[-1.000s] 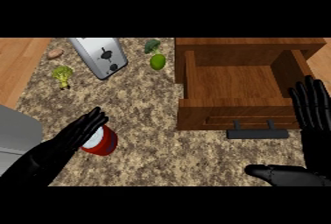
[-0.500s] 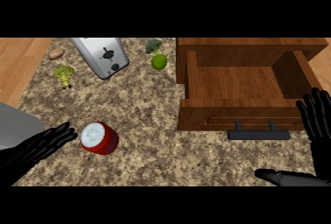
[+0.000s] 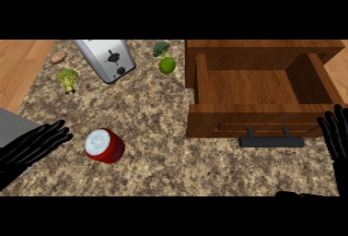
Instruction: Pick up the can, place it into the drawer and close the drawer
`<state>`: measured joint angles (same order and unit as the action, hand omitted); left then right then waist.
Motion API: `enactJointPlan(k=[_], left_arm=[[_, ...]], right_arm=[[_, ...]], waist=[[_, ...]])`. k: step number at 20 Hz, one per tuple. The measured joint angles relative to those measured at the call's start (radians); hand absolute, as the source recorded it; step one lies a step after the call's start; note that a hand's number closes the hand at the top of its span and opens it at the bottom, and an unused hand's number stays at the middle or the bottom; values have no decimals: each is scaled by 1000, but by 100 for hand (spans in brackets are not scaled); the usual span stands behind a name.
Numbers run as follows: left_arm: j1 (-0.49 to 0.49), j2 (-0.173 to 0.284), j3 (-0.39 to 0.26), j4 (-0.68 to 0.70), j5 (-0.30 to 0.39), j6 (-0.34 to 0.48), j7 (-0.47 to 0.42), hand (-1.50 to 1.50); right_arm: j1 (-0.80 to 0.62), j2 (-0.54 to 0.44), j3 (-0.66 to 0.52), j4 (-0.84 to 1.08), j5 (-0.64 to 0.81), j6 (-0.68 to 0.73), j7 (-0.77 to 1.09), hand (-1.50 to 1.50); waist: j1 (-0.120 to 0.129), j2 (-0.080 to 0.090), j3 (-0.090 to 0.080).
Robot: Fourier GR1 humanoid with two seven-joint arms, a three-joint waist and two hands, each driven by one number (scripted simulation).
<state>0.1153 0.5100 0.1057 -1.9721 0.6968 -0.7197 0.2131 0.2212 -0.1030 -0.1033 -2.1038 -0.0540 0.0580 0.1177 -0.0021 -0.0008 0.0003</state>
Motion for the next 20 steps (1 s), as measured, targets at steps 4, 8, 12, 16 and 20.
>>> enactJointPlan(k=[4,8,12,16,20], left_arm=[[-30,-45,1,31,-35,-9,19,-150],[-92,-94,-8,101,-100,-22,19,-150],[-109,-136,-1,163,-176,-64,-18,-150],[-118,-182,5,228,-264,-93,-73,-150],[-128,-208,25,302,-354,-125,-150,-150]], right_arm=[[4,19,2,28,15,6,-32,-150],[29,18,-17,7,-5,31,-38,-150],[42,28,-23,39,9,49,-82,-150],[69,34,-35,26,4,65,-92,-150],[54,17,-79,28,-27,84,-80,-150]], waist=[[0,0,0],[-2,0,0],[-2,0,0],[-2,1,0],[-2,1,0]])
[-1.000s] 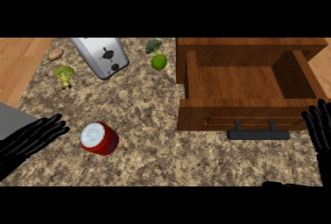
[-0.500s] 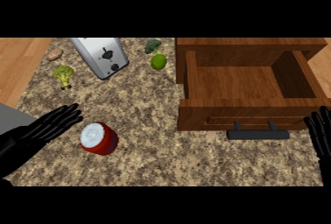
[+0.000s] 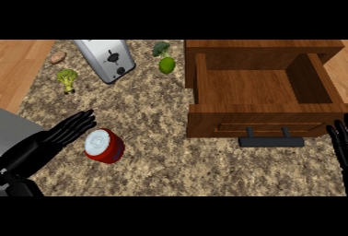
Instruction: Pick up the can, place it into the drawer and close the drawer
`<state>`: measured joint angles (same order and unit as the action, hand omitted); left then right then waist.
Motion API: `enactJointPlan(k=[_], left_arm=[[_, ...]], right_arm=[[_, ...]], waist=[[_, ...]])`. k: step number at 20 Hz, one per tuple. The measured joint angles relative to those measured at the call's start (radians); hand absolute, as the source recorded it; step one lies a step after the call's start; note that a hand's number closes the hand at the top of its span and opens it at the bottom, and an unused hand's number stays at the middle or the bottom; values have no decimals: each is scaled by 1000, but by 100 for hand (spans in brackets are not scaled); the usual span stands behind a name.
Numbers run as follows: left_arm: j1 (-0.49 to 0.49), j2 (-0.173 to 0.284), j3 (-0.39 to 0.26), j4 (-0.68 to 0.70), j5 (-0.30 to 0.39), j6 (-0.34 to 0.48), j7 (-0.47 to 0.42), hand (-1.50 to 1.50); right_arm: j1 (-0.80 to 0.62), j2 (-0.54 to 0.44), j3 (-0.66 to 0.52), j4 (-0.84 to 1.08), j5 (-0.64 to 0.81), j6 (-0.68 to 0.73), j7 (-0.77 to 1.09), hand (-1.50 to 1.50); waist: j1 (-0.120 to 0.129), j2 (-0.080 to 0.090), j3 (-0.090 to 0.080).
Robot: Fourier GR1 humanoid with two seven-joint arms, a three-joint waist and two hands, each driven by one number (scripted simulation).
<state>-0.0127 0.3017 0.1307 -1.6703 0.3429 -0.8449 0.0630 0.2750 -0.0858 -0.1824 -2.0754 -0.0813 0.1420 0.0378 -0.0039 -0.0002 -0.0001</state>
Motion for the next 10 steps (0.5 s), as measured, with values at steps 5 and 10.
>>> enactJointPlan(k=[5,10], left_arm=[[-28,-32,14,106,-138,-5,-114,-150],[-73,-39,25,233,-240,-5,-223,-150]], right_arm=[[-13,3,-16,22,2,16,-13,-150],[-31,11,-22,44,9,25,-16,-150]], waist=[[0,0,0],[0,0,0]])
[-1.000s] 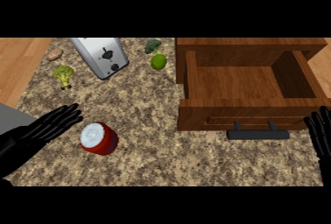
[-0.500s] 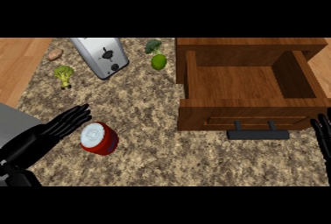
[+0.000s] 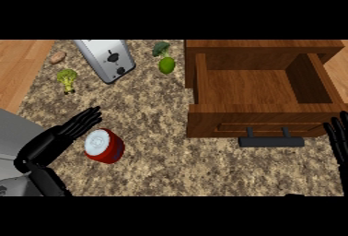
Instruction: Pick up the can, place it into the drawer and close the drawer
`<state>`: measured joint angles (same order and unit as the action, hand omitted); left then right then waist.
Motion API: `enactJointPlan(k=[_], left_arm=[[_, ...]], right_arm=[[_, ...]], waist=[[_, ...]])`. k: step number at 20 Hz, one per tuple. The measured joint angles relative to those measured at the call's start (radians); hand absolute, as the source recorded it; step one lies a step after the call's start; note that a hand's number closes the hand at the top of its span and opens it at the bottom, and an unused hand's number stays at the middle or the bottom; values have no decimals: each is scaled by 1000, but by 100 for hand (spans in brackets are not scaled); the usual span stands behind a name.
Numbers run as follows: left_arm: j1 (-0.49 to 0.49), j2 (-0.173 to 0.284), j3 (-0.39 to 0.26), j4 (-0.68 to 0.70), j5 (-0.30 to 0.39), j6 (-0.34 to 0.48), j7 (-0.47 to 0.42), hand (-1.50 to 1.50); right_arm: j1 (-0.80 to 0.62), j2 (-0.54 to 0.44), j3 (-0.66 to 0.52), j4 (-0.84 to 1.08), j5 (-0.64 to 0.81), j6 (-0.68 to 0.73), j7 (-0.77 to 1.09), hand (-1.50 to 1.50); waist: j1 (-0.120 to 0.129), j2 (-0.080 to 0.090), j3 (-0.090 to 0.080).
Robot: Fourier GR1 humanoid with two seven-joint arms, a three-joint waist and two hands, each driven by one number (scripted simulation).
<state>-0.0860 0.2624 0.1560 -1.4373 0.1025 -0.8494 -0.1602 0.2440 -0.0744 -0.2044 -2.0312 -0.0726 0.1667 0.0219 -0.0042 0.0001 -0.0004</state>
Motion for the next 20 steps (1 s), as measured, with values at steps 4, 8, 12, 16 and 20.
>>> enactJointPlan(k=[4,8,12,16,20], left_arm=[[-36,6,4,86,-68,21,-64,-150],[-55,33,-2,201,-160,60,-182,-150],[-84,56,-18,304,-218,102,-263,-150],[-119,85,-38,427,-264,144,-355,-150],[-151,104,-59,515,-290,182,-407,-150]], right_arm=[[9,11,3,-10,11,9,-4,-150],[9,19,7,-34,15,9,18,-150],[3,15,-9,-8,12,22,-3,-150],[-4,22,-3,-22,20,17,14,-150],[-20,46,26,7,68,-5,-9,-150]], waist=[[-1,0,0],[-2,0,0],[-3,1,0],[-5,2,0],[-4,2,-1]])
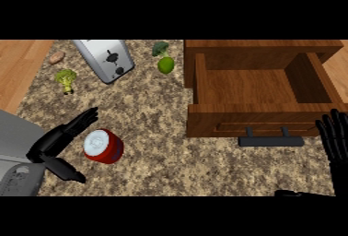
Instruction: Pick up the can, place it into the drawer and close the drawer
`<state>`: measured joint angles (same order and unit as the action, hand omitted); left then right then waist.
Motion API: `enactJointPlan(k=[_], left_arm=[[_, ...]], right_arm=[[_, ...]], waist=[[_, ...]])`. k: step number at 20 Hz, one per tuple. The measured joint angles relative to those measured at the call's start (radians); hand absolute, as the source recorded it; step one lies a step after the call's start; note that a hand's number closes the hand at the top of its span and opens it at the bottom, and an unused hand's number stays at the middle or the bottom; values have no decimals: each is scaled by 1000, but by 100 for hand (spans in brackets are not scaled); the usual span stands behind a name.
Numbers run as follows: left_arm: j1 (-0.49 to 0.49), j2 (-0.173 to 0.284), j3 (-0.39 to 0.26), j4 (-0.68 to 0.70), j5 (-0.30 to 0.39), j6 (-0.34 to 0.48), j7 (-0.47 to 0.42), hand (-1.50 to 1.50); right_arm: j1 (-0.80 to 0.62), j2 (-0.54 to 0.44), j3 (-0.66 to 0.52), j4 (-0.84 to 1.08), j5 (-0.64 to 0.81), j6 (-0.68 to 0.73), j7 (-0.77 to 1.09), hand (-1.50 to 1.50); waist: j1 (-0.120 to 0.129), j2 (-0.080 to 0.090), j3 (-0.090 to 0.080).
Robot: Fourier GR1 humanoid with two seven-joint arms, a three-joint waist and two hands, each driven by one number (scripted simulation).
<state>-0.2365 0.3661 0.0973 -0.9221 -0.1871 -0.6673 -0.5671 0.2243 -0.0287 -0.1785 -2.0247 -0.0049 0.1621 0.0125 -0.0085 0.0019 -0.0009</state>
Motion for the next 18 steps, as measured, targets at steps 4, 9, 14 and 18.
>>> enactJointPlan(k=[4,9,14,18], left_arm=[[-32,8,-20,93,-20,35,-50,-150],[-75,0,-36,179,-24,61,-67,-150],[-105,1,-55,254,-38,87,-109,-150],[-138,-5,-68,315,-45,104,-139,-150]], right_arm=[[14,-8,-16,-49,-28,9,32,-150],[47,2,-16,-57,-26,20,13,-150],[34,1,-22,-62,-33,18,25,-150],[28,-1,-22,-66,-31,20,33,-150]], waist=[[-3,0,0],[-3,0,0],[-3,0,0],[-4,1,0]])
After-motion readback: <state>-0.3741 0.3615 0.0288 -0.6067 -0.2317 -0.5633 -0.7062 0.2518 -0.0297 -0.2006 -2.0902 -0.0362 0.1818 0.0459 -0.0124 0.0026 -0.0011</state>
